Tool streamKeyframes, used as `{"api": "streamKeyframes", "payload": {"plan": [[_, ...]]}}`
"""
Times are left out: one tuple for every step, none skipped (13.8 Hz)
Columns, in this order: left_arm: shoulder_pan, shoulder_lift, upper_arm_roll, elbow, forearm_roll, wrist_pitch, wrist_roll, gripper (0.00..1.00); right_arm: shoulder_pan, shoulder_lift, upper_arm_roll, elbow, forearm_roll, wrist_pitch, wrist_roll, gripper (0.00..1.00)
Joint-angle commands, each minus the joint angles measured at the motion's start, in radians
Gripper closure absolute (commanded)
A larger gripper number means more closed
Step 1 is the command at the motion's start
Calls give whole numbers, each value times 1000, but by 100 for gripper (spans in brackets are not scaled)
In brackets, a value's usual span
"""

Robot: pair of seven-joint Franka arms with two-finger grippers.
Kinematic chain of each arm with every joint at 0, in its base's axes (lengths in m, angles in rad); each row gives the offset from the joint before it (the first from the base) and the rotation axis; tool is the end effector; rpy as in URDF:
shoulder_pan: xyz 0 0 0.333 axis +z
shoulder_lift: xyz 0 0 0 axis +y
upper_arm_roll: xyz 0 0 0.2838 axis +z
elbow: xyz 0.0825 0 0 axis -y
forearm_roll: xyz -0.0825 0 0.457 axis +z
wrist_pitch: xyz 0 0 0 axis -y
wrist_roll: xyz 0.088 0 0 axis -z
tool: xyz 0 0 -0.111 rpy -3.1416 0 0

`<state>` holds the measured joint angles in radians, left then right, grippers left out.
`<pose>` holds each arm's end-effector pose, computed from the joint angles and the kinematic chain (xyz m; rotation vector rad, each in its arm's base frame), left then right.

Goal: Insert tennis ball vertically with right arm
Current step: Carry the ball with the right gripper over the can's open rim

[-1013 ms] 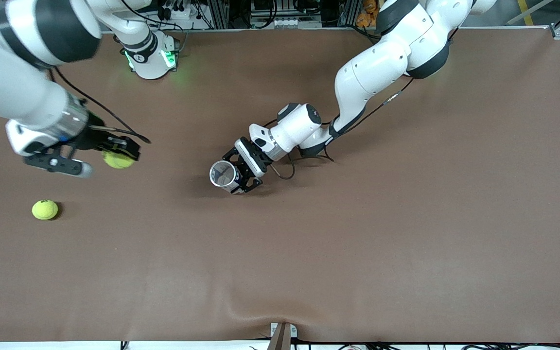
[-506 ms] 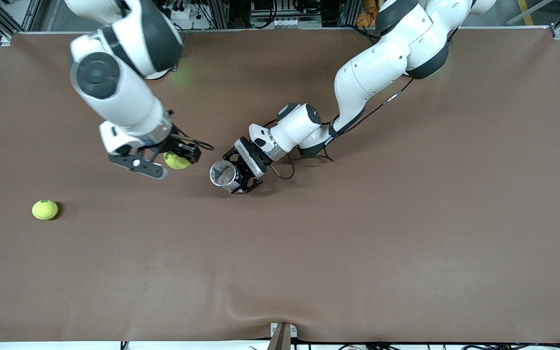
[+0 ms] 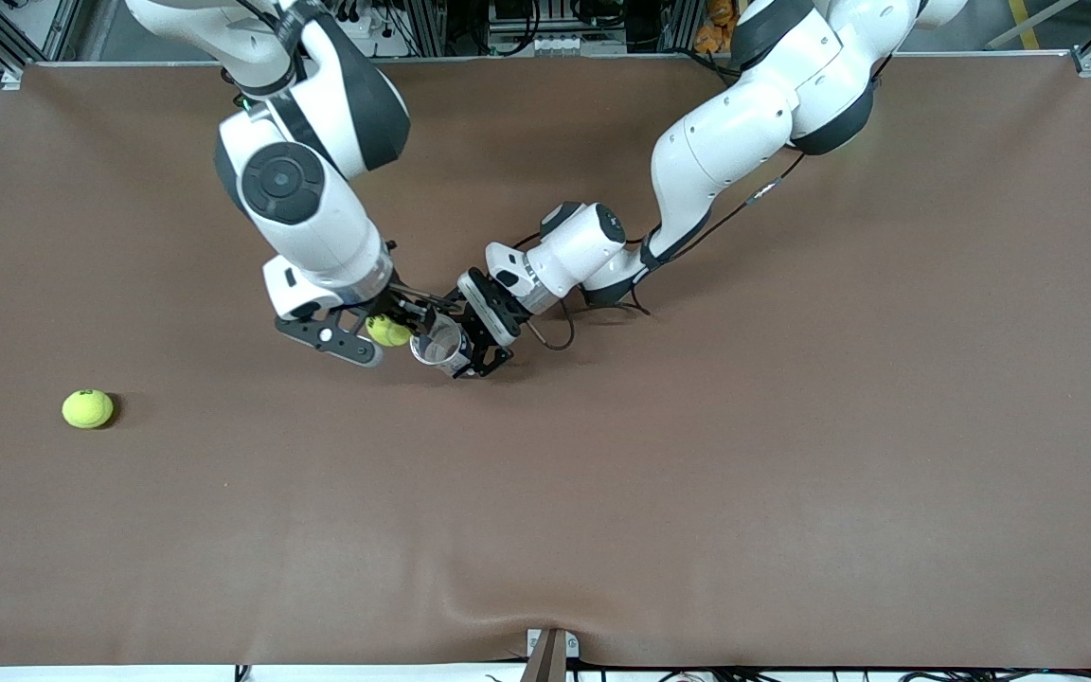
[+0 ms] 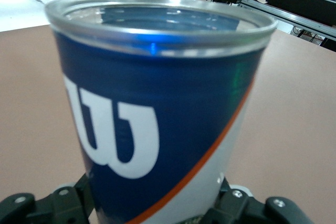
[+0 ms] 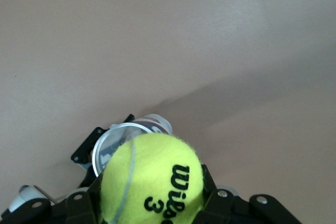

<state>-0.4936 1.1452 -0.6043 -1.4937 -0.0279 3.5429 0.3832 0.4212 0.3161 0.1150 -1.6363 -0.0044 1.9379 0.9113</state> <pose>0.4452 -0.6168 0.1081 2.0704 -0.9093 1.0406 0.6114 0.3567 0.3725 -3.0698 0.5887 0.0473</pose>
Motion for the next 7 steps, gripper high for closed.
{"api": "streamKeyframes", "payload": {"plan": [[-17,15,8,23,-18,11,-6,19,14,24,-9,19,-20,22,41,100],[-17,15,9,23,-18,11,-6,21,20,29,-9,18,-20,29,43,100],[-17,15,9,23,-18,11,-6,22,22,41,-9,18,-20,32,43,100],[-19,15,9,23,-18,11,-6,22,28,55,-9,19,-20,45,43,100],[-19,15,9,23,-18,11,-6,22,36,67,-9,18,-20,62,43,100],[-19,15,9,23,-18,11,-6,22,45,80,-9,19,-20,72,43,100],[-19,15,9,23,-18,11,-6,22,48,84,-9,19,-19,81,43,100]]}}
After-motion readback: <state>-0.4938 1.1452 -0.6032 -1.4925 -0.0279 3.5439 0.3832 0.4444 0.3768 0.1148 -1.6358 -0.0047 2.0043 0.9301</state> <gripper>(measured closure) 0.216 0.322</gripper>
